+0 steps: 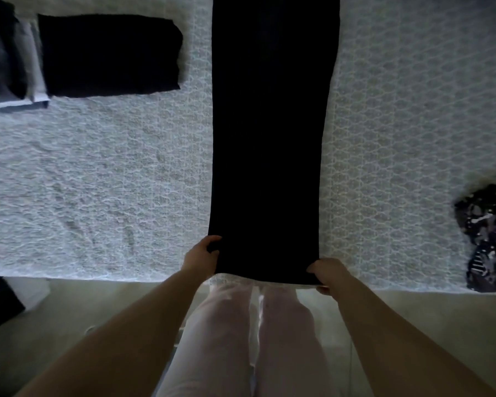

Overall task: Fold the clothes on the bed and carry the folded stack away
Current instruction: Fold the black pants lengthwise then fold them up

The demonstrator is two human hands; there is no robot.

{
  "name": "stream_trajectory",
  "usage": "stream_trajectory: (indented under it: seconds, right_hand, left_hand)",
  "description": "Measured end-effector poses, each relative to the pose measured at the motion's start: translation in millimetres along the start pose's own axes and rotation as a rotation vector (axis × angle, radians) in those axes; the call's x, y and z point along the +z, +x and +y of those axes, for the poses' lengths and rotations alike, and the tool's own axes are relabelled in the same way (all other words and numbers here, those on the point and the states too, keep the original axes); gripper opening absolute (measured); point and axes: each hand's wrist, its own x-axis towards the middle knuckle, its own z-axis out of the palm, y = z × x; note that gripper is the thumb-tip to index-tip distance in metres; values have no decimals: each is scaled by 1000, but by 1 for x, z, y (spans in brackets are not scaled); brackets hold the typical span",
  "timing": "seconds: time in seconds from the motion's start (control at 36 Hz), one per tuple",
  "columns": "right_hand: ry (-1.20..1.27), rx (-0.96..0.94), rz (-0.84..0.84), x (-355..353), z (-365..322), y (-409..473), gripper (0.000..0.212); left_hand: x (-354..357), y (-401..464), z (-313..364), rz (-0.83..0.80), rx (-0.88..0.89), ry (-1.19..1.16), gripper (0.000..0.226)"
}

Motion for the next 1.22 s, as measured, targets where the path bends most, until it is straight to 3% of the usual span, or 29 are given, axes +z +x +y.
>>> stream_trajectory:
  seconds: [0.11,0.19,0.31,0.39,0.5,0.58,0.67,0.72,0.78,0.89,1.03,1.11,1.22]
  right_hand:
    - [-13,-33,-18,-8,-17,2,24]
    - [96,-55,-27,-15,-43,2,20]
    - [274,-83,-47,-32,-80,-2,26]
    - [448,-139,-124,-46,-106,-6,23]
    - [723,-326,-116,-57,-135,-2,18]
    - [721,-330,-62,-55,-143,11,20]
    - [415,-286,26,-43,-138,26,23]
    - [142,-415,151,-34,-130,37,26]
    - [20,-530,308,-27,-123,43,32]
    - [66,-569,376,-15,-116,53,42]
    - [94,-506,128,-11,-108,61,46]
    - [-37,-568,134,-14,-103,62,24]
    - [-217,-604,177,-19,-97,64,29]
  left_hand:
    - [-5,20,27,-70,-134,-101,27]
    - [-9,25,48,-69,-207,-167,11]
    - [-22,26,74,-54,-297,-401,10]
    - [-37,31,99,-74,-262,-580,19]
    - [-53,46,125,-17,-74,-865,41]
    - [-50,63,129,82,20,-729,44]
    - [-40,81,116,197,95,-182,41]
    - [-33,87,103,218,138,102,46]
    - [-25,91,92,244,177,198,53]
    - [-16,97,80,339,176,90,57]
    - [-7,100,68,321,189,-19,47]
    - [-2,100,61,267,136,-22,45]
    - [-2,96,51,194,155,-68,32]
